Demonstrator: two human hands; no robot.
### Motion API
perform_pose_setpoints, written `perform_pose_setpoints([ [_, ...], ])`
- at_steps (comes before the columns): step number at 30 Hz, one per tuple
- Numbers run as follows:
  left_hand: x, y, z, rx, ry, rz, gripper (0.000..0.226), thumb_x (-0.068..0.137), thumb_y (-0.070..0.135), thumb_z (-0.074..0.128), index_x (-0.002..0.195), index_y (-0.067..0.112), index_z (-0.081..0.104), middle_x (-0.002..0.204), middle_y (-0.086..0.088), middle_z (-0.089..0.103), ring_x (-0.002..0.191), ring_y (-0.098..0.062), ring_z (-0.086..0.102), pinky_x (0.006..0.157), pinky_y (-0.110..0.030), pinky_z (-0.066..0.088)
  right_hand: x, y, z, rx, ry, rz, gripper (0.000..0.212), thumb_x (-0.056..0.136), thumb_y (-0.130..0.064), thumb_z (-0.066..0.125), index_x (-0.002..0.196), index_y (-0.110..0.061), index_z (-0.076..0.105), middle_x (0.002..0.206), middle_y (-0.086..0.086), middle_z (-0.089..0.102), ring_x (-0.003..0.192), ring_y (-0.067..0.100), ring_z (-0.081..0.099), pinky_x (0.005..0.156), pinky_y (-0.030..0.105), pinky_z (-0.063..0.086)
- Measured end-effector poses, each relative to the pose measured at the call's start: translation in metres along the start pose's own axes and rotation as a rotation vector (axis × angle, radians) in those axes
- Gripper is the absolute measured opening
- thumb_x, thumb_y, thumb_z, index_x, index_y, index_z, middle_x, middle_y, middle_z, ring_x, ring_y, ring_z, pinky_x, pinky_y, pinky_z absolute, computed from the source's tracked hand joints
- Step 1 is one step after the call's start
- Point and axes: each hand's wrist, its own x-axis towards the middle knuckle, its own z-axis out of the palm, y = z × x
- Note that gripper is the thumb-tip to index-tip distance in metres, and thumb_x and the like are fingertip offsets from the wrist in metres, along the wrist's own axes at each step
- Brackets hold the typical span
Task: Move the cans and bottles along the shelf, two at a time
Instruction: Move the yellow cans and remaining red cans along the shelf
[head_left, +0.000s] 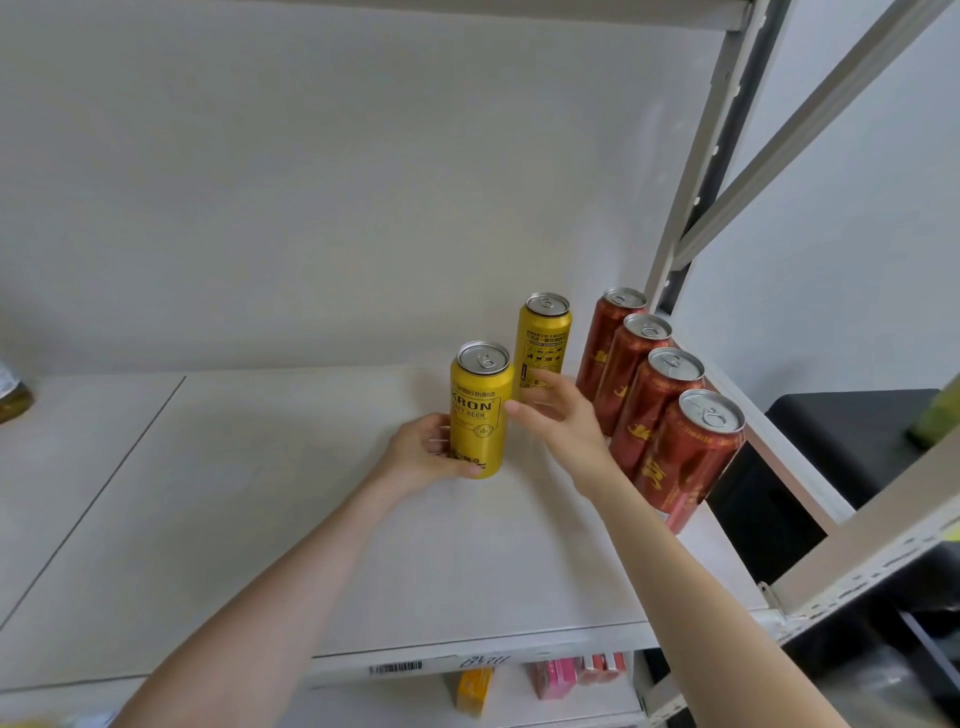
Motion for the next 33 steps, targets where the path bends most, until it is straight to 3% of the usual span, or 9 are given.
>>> perform_pose_setpoints([
  [3,0.0,0.002,0.007,-0.017,-0.022,-0.008,0.063,0.055,-0.002,0.092,0.111,0.008,0.064,0.106,-0.008,0.074,0.093,-0.019,0.072,0.078,-0.028,0.058,-0.006,-0.004,0.006,-0.027,-0.083,-0.044,0.073,0.069,-0.034,0.087,0.133,-0.021,0.055,0.121,0.005,0.067,0.114,0.019,0.063,0.099,0.042,0.051],
  [10,0.004,0.007,0.039,-0.046,-0.097,0.011,0.063,0.054,-0.002,0.093,0.108,0.01,0.064,0.106,-0.009,0.074,0.095,-0.022,0.072,0.079,-0.032,0.058,-0.013,-0.005,-0.008,-0.014,-0.074,-0.099,0.054,0.072,-0.035,0.082,0.121,-0.027,0.06,0.114,-0.002,0.071,0.111,0.019,0.064,0.1,0.051,0.049],
  [13,0.01,0.011,0.053,-0.056,-0.128,0.023,0.065,0.055,-0.002,0.092,0.112,0.007,0.063,0.107,-0.01,0.074,0.096,-0.023,0.072,0.082,-0.035,0.059,-0.013,-0.003,-0.021,-0.008,-0.04,-0.09,0.051,0.074,-0.035,0.081,0.12,-0.031,0.06,0.115,-0.004,0.07,0.112,0.017,0.063,0.101,0.049,0.049],
  [17,0.018,0.017,0.065,-0.063,-0.149,0.042,0.058,0.057,-0.003,0.09,0.106,0.014,0.065,0.105,-0.008,0.074,0.093,-0.019,0.072,0.076,-0.028,0.058,-0.009,0.001,-0.032,0.02,-0.002,-0.101,0.053,0.081,-0.026,0.079,0.129,-0.028,0.057,0.12,-0.004,0.069,0.117,0.017,0.061,0.101,0.047,0.049],
  [20,0.022,0.018,0.069,-0.079,-0.138,0.052,0.057,0.059,-0.005,0.089,0.107,0.013,0.065,0.103,-0.007,0.074,0.092,-0.018,0.072,0.077,-0.027,0.057,-0.005,0.001,-0.033,0.026,0.023,-0.115,0.055,0.082,-0.026,0.079,0.132,-0.027,0.055,0.121,-0.006,0.068,0.116,0.013,0.061,0.098,0.039,0.051],
  [24,0.029,0.019,0.071,-0.089,-0.123,0.058,0.054,0.061,-0.008,0.087,0.107,0.009,0.065,0.096,-0.005,0.074,0.081,-0.009,0.072,0.069,-0.018,0.054,0.003,0.0,-0.033,0.036,0.053,-0.124,0.051,0.082,-0.023,0.079,0.128,-0.027,0.056,0.119,-0.005,0.068,0.114,0.01,0.062,0.094,0.031,0.052],
  [29,0.041,0.019,0.072,-0.092,-0.103,0.056,0.049,0.061,-0.01,0.085,0.102,0.008,0.065,0.094,-0.007,0.074,0.08,-0.011,0.073,0.069,-0.019,0.054,0.014,-0.002,-0.031,0.029,0.082,-0.13,0.047,0.082,-0.023,0.079,0.122,-0.034,0.056,0.117,-0.008,0.067,0.108,0.002,0.062,0.088,0.024,0.052],
  [33,0.049,0.02,0.071,-0.073,-0.089,0.061,0.048,0.06,-0.007,0.087,0.099,0.011,0.066,0.094,-0.008,0.075,0.082,-0.014,0.073,0.072,-0.022,0.055,0.022,-0.003,-0.029,0.033,0.102,-0.133,0.051,0.082,-0.021,0.079,0.127,-0.028,0.054,0.12,-0.004,0.066,0.111,0.008,0.062,0.093,0.03,0.053],
])
